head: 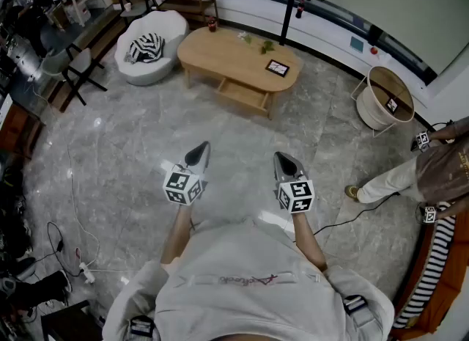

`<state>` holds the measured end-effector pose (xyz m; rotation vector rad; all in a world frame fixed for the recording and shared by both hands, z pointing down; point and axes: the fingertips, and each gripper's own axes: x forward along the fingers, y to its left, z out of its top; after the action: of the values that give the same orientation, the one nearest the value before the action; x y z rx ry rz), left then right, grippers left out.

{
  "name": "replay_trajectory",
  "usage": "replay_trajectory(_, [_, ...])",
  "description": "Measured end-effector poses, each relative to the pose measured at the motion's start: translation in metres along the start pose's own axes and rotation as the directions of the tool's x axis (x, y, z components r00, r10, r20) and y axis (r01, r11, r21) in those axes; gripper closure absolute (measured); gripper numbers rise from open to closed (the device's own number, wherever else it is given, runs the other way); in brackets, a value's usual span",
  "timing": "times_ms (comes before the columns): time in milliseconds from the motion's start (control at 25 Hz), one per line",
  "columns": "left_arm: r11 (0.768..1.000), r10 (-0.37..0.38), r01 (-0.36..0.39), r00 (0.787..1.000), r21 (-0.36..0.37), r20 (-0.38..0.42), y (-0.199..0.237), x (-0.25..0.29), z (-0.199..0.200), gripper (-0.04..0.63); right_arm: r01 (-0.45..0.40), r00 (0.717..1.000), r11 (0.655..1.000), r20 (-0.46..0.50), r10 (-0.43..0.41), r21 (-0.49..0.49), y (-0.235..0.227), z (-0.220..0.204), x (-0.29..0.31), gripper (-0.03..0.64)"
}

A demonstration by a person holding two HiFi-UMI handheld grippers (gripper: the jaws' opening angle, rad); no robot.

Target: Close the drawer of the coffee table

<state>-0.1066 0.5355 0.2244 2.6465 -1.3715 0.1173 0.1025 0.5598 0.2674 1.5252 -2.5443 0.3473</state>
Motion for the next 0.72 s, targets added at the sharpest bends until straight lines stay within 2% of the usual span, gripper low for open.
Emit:
replay_trajectory(440, [1.000,0.020,-0.020,1.000,-0.001,-0.006,-0.015,0.020,-0.004,0.595,-0.029,1.000,1.000,-0.003,0.029,0.001,-0.023,-0.003,-0.001,0.612])
replay_trajectory(720, [0.999,0.033,-0.033,0.999,-0.008,-0.017,-0.026,0.014,-0.015,0.595,-0.049,0.999,0.998,0.001,0.049,0.026,-0.022,-0.013,-0.009,0.612])
